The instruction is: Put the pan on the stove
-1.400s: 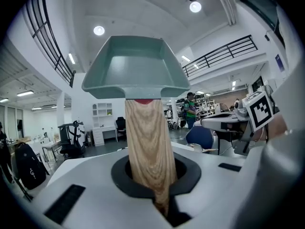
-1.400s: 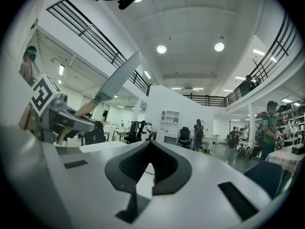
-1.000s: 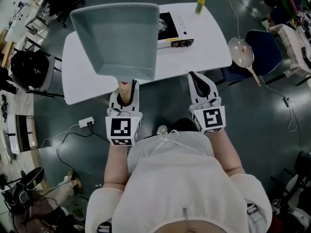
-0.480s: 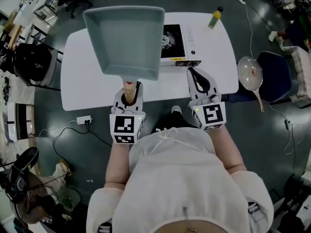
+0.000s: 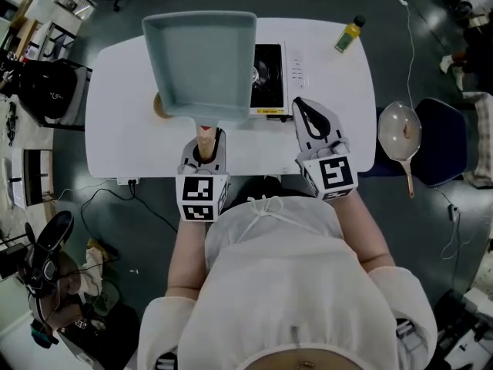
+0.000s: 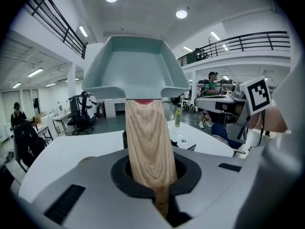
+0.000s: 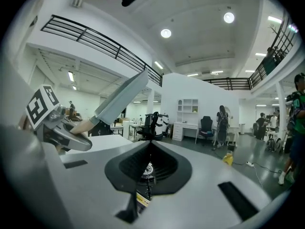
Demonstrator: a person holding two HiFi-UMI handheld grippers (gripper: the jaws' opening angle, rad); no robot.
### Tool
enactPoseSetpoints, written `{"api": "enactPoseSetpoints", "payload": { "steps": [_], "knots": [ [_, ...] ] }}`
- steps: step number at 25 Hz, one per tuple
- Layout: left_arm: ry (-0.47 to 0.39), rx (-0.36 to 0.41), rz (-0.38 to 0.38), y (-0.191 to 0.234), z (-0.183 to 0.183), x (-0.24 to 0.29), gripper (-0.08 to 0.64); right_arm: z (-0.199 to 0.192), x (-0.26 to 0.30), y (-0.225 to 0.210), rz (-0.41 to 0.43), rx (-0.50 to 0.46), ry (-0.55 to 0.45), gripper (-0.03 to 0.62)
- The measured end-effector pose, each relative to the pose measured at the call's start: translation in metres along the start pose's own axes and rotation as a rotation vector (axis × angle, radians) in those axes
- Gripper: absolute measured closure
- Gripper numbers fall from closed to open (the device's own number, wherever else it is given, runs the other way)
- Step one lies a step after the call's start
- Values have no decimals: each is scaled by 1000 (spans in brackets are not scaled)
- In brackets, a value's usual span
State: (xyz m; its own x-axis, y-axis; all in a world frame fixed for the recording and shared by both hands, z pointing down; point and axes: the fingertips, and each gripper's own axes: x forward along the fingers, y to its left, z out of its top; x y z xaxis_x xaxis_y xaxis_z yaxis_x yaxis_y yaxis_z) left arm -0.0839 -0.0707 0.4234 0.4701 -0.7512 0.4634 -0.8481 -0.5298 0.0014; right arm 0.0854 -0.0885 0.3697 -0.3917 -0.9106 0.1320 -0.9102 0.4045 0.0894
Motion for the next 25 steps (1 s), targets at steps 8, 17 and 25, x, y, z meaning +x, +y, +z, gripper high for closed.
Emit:
{"api": "enactPoseSetpoints", "payload": {
  "steps": [8,17,25],
  "knots": [
    [153,-35,1,-5,-28,48,529,-36,32,-31,35,54,62,586],
    [367,-99,-30,-14,-76,87,529,-79,55,-52,35,111,138,586],
    [508,-186,-36,-18,-96,108,528,-105,64,-71,22,114,194,586]
  ]
}}
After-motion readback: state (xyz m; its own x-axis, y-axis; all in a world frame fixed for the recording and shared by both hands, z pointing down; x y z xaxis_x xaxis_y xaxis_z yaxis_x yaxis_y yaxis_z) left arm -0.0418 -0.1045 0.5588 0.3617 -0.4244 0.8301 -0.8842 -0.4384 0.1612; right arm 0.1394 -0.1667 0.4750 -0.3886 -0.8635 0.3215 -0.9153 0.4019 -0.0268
